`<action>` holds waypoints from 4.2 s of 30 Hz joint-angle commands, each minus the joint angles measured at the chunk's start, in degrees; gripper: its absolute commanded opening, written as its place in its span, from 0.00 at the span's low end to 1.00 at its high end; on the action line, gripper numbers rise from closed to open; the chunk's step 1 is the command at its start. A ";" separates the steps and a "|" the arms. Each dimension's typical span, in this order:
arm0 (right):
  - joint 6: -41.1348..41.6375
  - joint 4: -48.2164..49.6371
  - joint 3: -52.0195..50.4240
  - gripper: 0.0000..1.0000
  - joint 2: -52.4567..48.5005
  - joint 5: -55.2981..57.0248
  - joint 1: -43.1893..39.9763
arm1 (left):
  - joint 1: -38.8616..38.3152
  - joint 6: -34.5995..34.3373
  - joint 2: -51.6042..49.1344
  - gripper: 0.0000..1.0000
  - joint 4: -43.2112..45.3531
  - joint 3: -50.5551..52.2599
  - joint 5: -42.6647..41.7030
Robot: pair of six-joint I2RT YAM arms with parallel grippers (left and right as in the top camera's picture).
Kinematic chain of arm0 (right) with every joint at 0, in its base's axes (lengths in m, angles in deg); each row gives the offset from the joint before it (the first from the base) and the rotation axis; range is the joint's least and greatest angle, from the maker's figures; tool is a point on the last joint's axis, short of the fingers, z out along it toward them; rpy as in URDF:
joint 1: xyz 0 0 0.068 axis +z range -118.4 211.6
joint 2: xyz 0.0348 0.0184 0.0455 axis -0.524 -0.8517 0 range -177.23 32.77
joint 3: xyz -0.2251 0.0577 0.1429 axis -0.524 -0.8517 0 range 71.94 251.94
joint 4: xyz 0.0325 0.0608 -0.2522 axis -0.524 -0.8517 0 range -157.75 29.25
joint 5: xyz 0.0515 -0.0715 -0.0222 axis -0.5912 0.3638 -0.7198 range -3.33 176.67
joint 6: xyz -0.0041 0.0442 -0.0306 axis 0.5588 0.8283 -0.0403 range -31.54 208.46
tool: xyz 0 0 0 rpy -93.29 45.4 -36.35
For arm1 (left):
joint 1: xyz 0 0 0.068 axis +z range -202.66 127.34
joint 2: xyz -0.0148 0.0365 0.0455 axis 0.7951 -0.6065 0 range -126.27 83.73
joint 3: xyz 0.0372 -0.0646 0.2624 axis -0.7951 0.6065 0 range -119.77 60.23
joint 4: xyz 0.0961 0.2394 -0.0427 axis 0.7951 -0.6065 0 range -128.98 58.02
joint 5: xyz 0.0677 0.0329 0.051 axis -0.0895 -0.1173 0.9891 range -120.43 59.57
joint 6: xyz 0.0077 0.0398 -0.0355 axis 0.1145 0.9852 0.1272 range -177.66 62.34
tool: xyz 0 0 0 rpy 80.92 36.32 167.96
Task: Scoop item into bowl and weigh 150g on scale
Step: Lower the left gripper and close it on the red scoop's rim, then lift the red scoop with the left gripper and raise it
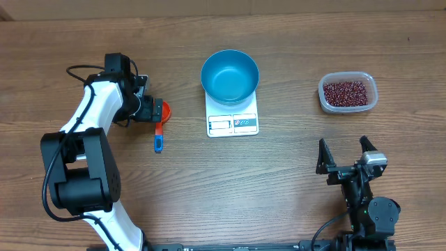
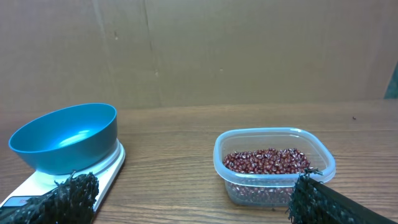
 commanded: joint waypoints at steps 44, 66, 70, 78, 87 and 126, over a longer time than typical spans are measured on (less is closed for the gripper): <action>0.17 0.31 -0.61 1.00 0.61 0.55 0.20 | 0.13 -1.44 -0.50 1.00 1.29 0.50 1.68; 0.15 0.31 -0.61 1.00 0.61 0.55 0.20 | 0.15 -2.36 -0.50 0.99 5.16 1.81 1.49; 0.17 0.31 -0.61 1.00 0.61 0.55 0.22 | 0.15 -2.36 -0.50 1.00 5.97 1.81 1.49; 0.15 0.31 -0.61 1.00 0.61 0.55 0.20 | 0.15 -2.36 -0.50 1.00 6.19 1.90 1.49; 0.15 0.31 -0.61 1.00 0.61 0.55 0.20 | 0.15 -2.34 -0.50 1.00 9.35 3.61 1.51; 0.17 0.31 -0.61 1.00 0.61 0.55 0.20 | 0.15 -2.29 -0.50 0.32 10.58 3.65 1.53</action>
